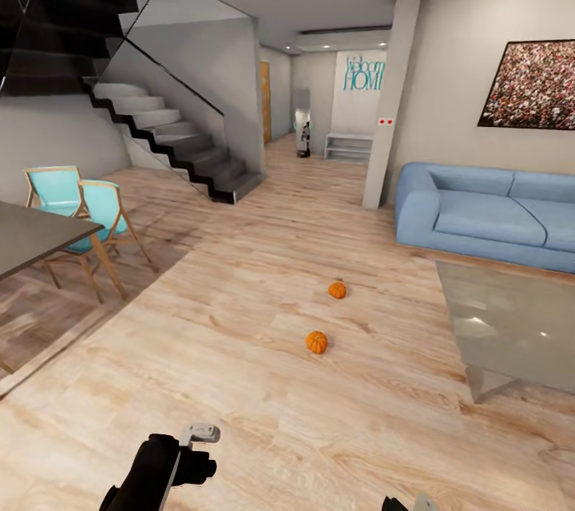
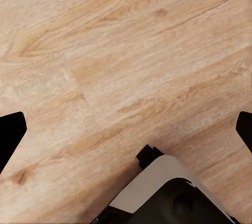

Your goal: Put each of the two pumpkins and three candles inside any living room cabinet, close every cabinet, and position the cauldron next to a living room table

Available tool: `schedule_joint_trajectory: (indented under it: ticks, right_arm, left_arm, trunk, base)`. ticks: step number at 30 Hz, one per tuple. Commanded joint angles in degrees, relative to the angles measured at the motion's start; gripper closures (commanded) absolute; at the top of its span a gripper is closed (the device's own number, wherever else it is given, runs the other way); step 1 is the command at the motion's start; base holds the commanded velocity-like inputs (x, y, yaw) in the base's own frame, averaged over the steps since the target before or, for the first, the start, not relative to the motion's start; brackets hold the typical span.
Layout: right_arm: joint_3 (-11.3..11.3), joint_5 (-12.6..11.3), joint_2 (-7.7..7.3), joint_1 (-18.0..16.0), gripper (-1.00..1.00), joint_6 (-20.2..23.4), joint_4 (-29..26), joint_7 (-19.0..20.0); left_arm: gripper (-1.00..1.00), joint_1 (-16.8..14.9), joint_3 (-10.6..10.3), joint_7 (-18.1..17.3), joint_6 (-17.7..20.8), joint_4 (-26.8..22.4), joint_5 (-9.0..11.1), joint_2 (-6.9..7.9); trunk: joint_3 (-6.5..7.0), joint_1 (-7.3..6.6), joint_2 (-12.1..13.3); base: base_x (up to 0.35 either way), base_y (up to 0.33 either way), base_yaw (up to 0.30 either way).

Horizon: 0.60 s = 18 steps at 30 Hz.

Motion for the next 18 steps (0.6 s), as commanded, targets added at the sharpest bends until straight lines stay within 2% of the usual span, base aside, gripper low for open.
schedule_joint_trajectory:
  ticks: [1,4,10,18]
  right_arm:
    - [0.0,0.0,0.0,0.01,-1.0,0.0,-0.02,-0.02]
    - [0.0,-0.06,0.0,0.01,-1.0,-0.01,-0.04,0.02]
    - [0.07,0.16,0.06,-0.01,-1.0,-0.01,-0.19,0.03]
    - [0.02,0.25,0.09,0.02,-1.0,-0.01,-0.29,0.03]
  left_arm:
    - [-1.0,0.01,0.0,0.0,0.0,0.0,0.0,0.0]
    - [-1.0,-0.05,0.0,-0.04,0.0,0.0,0.0,0.02]
    - [-1.0,-0.04,0.0,-0.07,0.0,0.0,0.0,0.0]
    - [-1.0,-0.05,0.03,-0.08,0.0,0.0,0.0,0.0]
  trunk:
    - [0.0,0.0,0.0]
    - [0.04,0.0,0.0]
    - [0.19,0.0,0.0]
    - [0.28,0.0,0.0]
  base:
    - [0.261,0.199,-0.03]
    - [0.26,0.225,-0.13]
    - [0.256,0.247,-0.24]
    - [0.261,0.239,-0.124]
